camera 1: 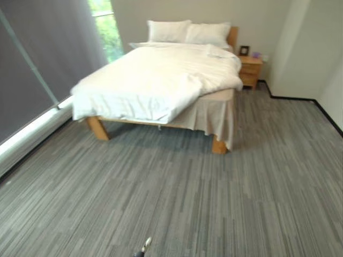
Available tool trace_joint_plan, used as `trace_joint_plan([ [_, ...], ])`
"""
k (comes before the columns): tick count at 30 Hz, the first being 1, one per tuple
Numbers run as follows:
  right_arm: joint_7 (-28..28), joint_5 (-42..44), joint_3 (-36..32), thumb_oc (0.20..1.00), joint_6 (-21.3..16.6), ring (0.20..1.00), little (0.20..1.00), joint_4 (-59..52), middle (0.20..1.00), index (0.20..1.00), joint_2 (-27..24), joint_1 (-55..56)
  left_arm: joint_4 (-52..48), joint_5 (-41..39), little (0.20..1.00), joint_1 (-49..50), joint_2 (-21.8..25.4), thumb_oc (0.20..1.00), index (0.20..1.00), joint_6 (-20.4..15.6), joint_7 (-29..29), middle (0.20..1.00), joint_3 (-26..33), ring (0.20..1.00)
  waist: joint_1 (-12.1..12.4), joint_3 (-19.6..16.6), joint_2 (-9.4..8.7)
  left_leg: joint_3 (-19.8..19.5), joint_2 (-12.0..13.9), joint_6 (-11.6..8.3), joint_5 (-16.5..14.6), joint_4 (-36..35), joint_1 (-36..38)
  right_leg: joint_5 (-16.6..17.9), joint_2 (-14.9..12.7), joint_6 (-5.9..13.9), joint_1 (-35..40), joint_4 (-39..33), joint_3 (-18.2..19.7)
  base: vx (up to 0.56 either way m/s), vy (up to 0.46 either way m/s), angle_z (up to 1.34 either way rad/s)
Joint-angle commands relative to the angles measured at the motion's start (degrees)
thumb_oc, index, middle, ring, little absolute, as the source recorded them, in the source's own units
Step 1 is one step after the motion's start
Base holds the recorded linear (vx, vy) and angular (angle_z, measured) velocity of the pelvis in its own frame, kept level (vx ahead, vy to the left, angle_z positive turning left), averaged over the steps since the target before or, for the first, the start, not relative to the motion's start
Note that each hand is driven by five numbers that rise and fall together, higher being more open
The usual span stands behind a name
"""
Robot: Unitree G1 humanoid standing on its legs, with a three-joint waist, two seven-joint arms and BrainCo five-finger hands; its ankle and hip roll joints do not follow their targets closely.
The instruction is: Making the bed.
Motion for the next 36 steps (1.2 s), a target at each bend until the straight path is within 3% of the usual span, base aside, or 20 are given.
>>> trace_joint_plan([
  [1, 0.25, 2.07, -0.31, 1.0, -2.01, 1.0, 1.0, 2.09, 1.0, 1.0, -0.92, -5.7, 5.16, -0.53, 1.0, -3.74, -0.94, 1.0, 1.0, -0.68, -0.91, 1.0, 1.56, 1.0, 0.04, 1.96, -0.33, -2.56, 2.48, -3.42, 5.05, -6.24, 5.54, 14.92, -5.26, 11.26, 7.62, -16.65, 1.59, 0.0, 0.0, 0.0],
  [4, 0.09, 4.87, -1.8, 1.0, -2.3, 1.0, 1.0, 2.28, 1.0, 1.0, -0.92, -5.9, 5.95, -7.08, 1.0, -3.02, -1.22, 1.0, 1.0, -0.16, -1.89, 1.0, 5.38, 1.0, 0.35, 1.53, -0.49, -2.45, 2.66, -3.52, 4.96, -6.4, 6.03, 14.78, -4.98, 11.18, 7.96, -16.9, 1.55, 0.0, -0.009, 0.0],
  [7, -0.16, 10.19, -3.54, 1.0, -3.15, 1.0, 1.0, -0.22, 1.0, 1.0, -1.67, -6.99, 3.18, -9.77, 1.0, -4.2, -1.09, 1.0, 1.0, -1.18, -1.5, 1.0, 5.08, 1.0, 0.13, 1.33, -0.37, -2.23, 2.82, -3.66, 4.86, -6.58, 6.42, 14.7, -4.79, 11.2, 8.2, -17.06, 1.71, -0.01, -0.003, -0.02],
  [12, -0.32, 16.08, -4.34, 1.0, -4.42, 1.0, 1.0, -16.3, 1.0, 1.0, -5.55, -8.7, -2.17, -13.5, 1.0, -8.55, 1.54, 1.0, 1.0, -0.28, -0.56, 1.0, 2.97, 1.0, -1.5, 0.91, 0.37, -0.98, 3.05, -3.76, 4.82, -6.87, 6.81, 14.87, -4.55, 11.51, 7.47, -16.59, 2.96, -0.03, 0.018, -0.09],
  [15, -1.46, 17.75, -5.45, 1.0, -4.88, 1.0, 1.0, -30.69, 1.0, 1.0, -8.53, -7.75, -16.88, -15.64, 1.0, -8.73, 4.69, 1.0, 1.0, -0.11, 0.23, 1.0, 0.64, 1.0, -2.08, 0.92, 0.97, -0.54, 3.0, -3.74, 4.95, -6.97, 6.93, 15.04, -4.76, 11.8, 7.06, -16.21, 3.2, -0.04, 0.033, -0.19],
  [16, -1.56, 19.34, -7.04, 1.0, -5.25, 1.0, 1.0, -41.17, 1.0, 1.0, -9.53, -5.69, -29.17, -16.34, 1.0, -7.48, 7.19, 1.0, 1.0, -0.37, 1.06, 1.0, 0.26, 1.0, -2.09, 0.9, 1.06, -0.56, 2.96, -3.68, 5.12, -7.05, 6.79, 15.11, -4.85, 11.95, 6.89, -16.12, 2.99, -0.03, 0.014, -0.02],
  [17, -1.31, 19.22, -7.92, 1.0, -5.22, 1.0, 1.0, -44.36, 1.0, 1.0, -10.08, -4.71, -34.8, -16.77, 1.0, -6.58, 8.4, 1.0, 1.0, -0.26, 0.55, 1.0, -0.12, 1.0, -2.04, 0.91, 1.1, -0.67, 2.91, -3.63, 5.17, -7.09, 6.79, 15.19, -4.93, 12.04, 6.94, -16.16, 2.86, 0.0, 0.0, 0.0],
  [19, -1.33, 19.2, -7.93, 1.0, -5.17, 1.0, 1.0, -44.46, 1.0, 1.0, -10.06, -4.6, -34.94, -16.77, 1.0, -6.47, 8.44, 1.0, 1.0, -0.17, 0.57, 1.0, -0.14, 1.0, -2.04, 0.89, 1.08, -0.68, 2.9, -3.63, 5.16, -7.08, 6.82, 15.18, -4.93, 12.04, 6.98, -16.17, 2.85, 0.0, 0.0, 0.0],
  [20, -1.88, 17.5, -9.8, 1.0, -5.84, 1.0, 1.0, -55.89, 1.0, 1.0, -10.87, -1.74, -47.67, -17.13, 1.0, -3.49, 11.62, 1.0, 1.0, -0.73, 0.43, 1.0, 0.9, 1.0, -1.91, 1.02, 1.06, -1.07, 2.71, -3.54, 5.19, -7.18, 6.77, 15.23, -5.14, 12.18, 7.07, -16.23, 2.5, 0.0, 0.0, 0.0],
  [22, -1.43, 16.05, -10.37, 1.0, -6.74, 1.0, 1.0, -60.29, 1.0, 1.0, -10.27, -0.26, -52.4, -13.75, 1.0, -2.34, 12.42, 1.0, 1.0, -1.84, 1.32, 1.0, 2.16, 1.0, -1.85, 1.17, 0.86, -1.53, 2.61, -3.49, 5.08, -7.12, 6.72, 15.17, -5.16, 12.1, 7.15, -16.29, 2.53, 0.0, 0.0, 0.0],
  [27, -3.15, 8.58, -8.95, 1.0, -7.47, 1.0, 1.0, -56.72, 1.0, 1.0, -9.9, -0.6, -49.08, -4.89, 1.0, -3.28, 11.32, 1.0, 1.0, -2.92, 4.04, 1.0, 2.26, 1.0, -1.72, 1.54, 0.52, -1.52, 2.37, -3.28, 4.58, -7.25, 6.98, 15.06, -5.29, 12.13, 7.38, -16.64, 2.81, 0.01, 0.015, 0.05],
  [36, -4.97, 2.66, -8.24, 1.0, -6.98, 1.0, 1.0, -57.38, 1.0, 1.0, -9.89, -0.47, -49.41, -9.42, 1.0, -0.26, 8.74, 1.0, 1.0, -2.94, 6.08, 1.0, 6.3, 1.0, -1.83, 3.88, 0.33, 0.28, 1.08, -1.64, 3.06, -6.63, 6.05, 15.39, -7.0, 13.18, 4.8, -15.22, 5.41, 0.01, 0.073, -0.08],
])
